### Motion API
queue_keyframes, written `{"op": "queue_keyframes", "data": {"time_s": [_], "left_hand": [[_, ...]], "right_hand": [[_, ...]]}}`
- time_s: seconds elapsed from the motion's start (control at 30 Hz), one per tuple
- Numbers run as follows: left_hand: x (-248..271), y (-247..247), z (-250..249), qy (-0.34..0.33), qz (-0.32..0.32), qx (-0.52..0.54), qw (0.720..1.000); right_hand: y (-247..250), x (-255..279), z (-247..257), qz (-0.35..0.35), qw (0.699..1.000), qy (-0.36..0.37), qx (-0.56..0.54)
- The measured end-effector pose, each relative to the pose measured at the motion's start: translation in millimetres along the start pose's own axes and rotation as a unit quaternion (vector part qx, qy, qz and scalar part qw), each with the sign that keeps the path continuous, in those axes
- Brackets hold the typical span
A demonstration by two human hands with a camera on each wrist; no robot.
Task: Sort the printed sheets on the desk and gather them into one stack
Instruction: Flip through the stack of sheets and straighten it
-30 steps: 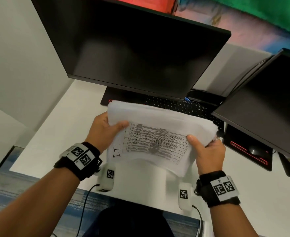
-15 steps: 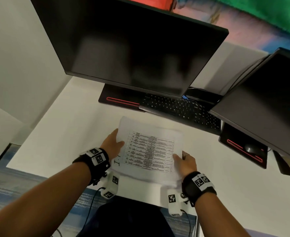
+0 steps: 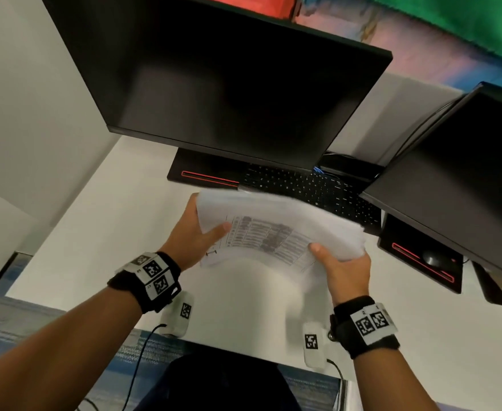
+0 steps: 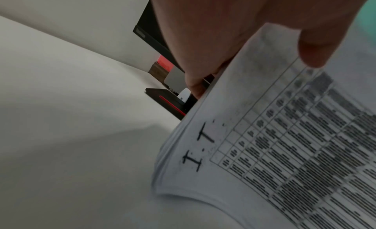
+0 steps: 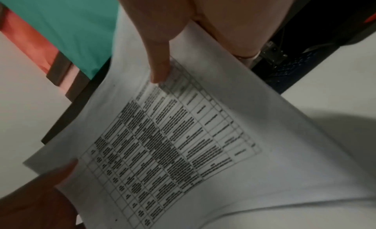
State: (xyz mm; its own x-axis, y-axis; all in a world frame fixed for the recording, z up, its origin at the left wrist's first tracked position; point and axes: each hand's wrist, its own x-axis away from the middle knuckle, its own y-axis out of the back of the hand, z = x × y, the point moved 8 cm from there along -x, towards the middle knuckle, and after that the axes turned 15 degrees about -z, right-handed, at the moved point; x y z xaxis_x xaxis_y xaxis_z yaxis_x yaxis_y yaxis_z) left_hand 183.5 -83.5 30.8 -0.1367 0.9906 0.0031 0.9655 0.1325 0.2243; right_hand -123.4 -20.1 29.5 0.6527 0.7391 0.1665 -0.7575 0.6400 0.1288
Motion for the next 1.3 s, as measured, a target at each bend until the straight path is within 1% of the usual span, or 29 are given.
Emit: {"op": "queue_keyframes", "data": {"time_s": [0.07, 0.17, 0.27, 0.37, 0.47, 0.63, 0.7, 0.77, 0.87, 0.93, 1.0, 1.13, 1.3], "left_hand": [[5, 1, -1, -0.011, -0.023, 0.012, 1.0], [8, 7, -11, -0.046, -0.081, 0.024, 0.995], [9, 12, -24, -0.072, -0.139, 0.038, 0.987], [9, 16, -32, -0.091, -0.169, 0.046, 0.98], [13, 17, -28, -0.09, -0.172, 0.052, 0.98], [19, 22, -28, -0.112, -0.177, 0.061, 0.976], [21, 22, -30, -0.11, -0.178, 0.061, 0.976], [22, 21, -32, -0.109, -0.182, 0.059, 0.975], [22, 22, -35, -0.11, -0.194, 0.046, 0.974], [21, 22, -36, -0.107, -0.196, 0.041, 0.974], [19, 23, -36, -0.096, -0.199, 0.045, 0.974], [17, 24, -34, -0.074, -0.204, 0.067, 0.974], [16, 22, -45, -0.111, -0.183, 0.025, 0.976]], "right_hand": [[1, 2, -7, -0.001, 1.0, -0.007, 0.008], [2, 6, -5, -0.003, 1.0, 0.002, -0.006], [6, 7, 1, -0.022, 0.999, 0.014, -0.027], [9, 8, 7, -0.043, 0.997, 0.033, -0.056], [12, 15, 12, -0.048, 0.994, 0.051, -0.085], [19, 25, 19, -0.07, 0.99, 0.106, -0.066], [20, 32, 27, -0.081, 0.984, 0.136, -0.08], [20, 40, 40, -0.081, 0.974, 0.19, -0.088], [14, 48, 54, -0.057, 0.956, 0.288, -0.001], [14, 50, 57, -0.048, 0.944, 0.322, 0.046], [14, 50, 58, -0.042, 0.939, 0.336, 0.065], [15, 47, 54, -0.04, 0.943, 0.323, 0.067], [14, 52, 60, -0.04, 0.94, 0.334, 0.066]]}}
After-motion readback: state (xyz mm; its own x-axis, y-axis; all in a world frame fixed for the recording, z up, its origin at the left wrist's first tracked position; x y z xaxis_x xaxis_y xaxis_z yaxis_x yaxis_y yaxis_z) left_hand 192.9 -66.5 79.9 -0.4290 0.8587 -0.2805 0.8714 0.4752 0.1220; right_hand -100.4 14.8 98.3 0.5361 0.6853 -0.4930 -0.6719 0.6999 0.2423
